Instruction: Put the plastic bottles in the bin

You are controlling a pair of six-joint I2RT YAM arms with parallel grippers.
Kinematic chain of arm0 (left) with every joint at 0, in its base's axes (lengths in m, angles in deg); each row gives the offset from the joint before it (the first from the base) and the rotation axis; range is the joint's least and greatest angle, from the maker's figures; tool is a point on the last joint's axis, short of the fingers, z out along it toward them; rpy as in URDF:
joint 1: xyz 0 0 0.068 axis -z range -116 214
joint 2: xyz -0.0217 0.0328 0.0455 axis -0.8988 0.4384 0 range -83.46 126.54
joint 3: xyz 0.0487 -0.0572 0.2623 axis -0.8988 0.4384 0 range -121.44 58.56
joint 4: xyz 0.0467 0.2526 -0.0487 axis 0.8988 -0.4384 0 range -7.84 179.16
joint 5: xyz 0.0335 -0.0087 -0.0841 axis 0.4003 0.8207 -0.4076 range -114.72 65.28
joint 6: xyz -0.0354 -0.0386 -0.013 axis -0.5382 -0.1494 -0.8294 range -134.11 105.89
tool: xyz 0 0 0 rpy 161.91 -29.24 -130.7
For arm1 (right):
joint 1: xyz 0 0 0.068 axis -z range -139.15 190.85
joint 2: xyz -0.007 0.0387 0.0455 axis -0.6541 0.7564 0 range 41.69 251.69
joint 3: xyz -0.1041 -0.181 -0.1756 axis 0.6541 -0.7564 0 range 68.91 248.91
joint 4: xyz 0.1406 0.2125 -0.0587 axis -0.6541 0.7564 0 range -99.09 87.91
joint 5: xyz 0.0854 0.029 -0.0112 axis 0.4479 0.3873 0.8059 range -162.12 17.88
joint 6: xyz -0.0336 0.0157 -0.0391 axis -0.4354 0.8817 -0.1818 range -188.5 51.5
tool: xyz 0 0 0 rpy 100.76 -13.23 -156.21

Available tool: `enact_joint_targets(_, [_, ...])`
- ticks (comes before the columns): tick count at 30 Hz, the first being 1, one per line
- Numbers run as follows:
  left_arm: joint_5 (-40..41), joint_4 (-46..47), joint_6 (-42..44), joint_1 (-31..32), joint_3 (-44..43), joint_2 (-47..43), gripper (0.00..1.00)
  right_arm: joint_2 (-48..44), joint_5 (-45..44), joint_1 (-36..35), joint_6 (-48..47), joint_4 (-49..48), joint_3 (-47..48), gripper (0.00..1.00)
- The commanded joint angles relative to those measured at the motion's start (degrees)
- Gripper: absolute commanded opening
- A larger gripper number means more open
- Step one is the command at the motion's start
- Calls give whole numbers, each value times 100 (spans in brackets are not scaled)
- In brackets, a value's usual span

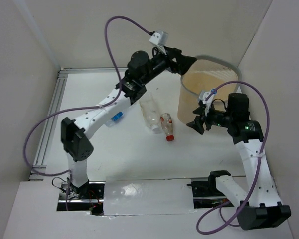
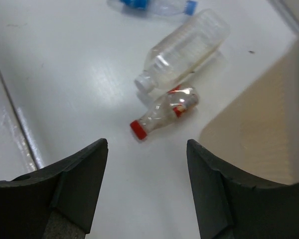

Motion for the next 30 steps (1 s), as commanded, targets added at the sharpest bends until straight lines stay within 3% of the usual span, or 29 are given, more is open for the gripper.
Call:
enact_joint_targets(1, [453, -14, 807, -77, 707, -1297, 100, 152, -658, -962, 20, -53, -289, 71])
enact_joint_targets(6, [1622, -1138, 1293, -130, 2738, -3412, 100, 591, -1362, -1529, 294, -457, -642, 71])
enact_joint_targets(7, [1807, -1305, 1363, -130, 3516, -3679, 100, 671, -1624, -1739, 521, -606, -695, 71])
enact_joint_targets(10, [2335, -1930, 1311, -218, 4793, -4602, 100, 934, -2545, -2257, 1084, -1202, -906, 71])
enact_joint_targets(14, [3064, -2274, 1004, -280, 5841, -5552, 100, 1426, -3191, -2706, 1656, -1697, -1107, 72])
enact_joint_targets(22, [3680, -3135, 811, -280, 6451, -6203, 100, 3079, -4369, -3270, 2869, -2154, -845, 72])
enact_joint_targets(30, [4059, -2863, 1434, -280, 6899, -6424, 100, 4160, -4958, -3437, 3362, -2664, -774, 75])
